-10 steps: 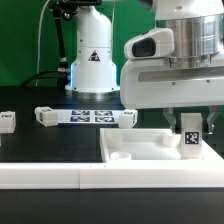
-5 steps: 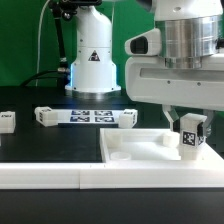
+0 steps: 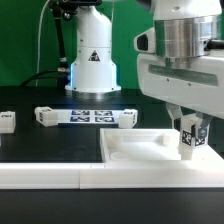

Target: Assemble one leg

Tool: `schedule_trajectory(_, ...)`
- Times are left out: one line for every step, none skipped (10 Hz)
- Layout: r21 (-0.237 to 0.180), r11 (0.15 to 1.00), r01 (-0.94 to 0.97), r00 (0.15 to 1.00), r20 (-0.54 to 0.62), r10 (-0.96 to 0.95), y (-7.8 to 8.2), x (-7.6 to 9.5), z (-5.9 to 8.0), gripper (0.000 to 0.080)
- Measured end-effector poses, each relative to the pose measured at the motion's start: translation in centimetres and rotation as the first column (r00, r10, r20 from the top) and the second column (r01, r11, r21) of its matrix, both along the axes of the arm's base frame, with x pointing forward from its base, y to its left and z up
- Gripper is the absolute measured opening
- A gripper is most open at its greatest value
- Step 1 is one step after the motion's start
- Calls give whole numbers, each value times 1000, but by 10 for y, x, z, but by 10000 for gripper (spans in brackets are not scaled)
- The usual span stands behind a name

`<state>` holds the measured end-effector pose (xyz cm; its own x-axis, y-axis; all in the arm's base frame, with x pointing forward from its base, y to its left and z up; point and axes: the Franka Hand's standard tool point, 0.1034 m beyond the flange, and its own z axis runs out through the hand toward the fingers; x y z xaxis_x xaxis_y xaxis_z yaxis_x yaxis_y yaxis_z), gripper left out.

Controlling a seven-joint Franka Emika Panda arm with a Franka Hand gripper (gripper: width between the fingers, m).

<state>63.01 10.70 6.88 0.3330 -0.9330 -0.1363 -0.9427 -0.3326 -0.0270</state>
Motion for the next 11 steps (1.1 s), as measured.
schedule_trajectory(-1,999,48,999,-8,-48,0,0,0,291)
schedule_trajectory(-1,997,83,996,-13,-83,0,0,0,291)
schedule_trajectory(3,987,160,987,-25,-160,-1,-1,0,291)
schedule_trajectory(3,979,203,979,-32,-203,-2,-1,0,291)
schedule_trajectory(3,978,208,978,-33,-208,-1,-1,0,291)
schedule_trajectory(1,966,257,966,-43,-257,-1,-1,0,291)
schedule_trajectory(4,947,322,945,-54,-322,1,-1,-1,362)
schedule_trajectory(5,948,319,947,-54,-318,2,-1,-1,362)
schedule_trajectory(5,951,309,950,-53,-308,2,-1,-1,544)
schedule_trajectory(8,963,270,962,-47,-269,2,-1,-1,544)
schedule_trajectory(14,978,210,977,-38,-209,3,1,1,633)
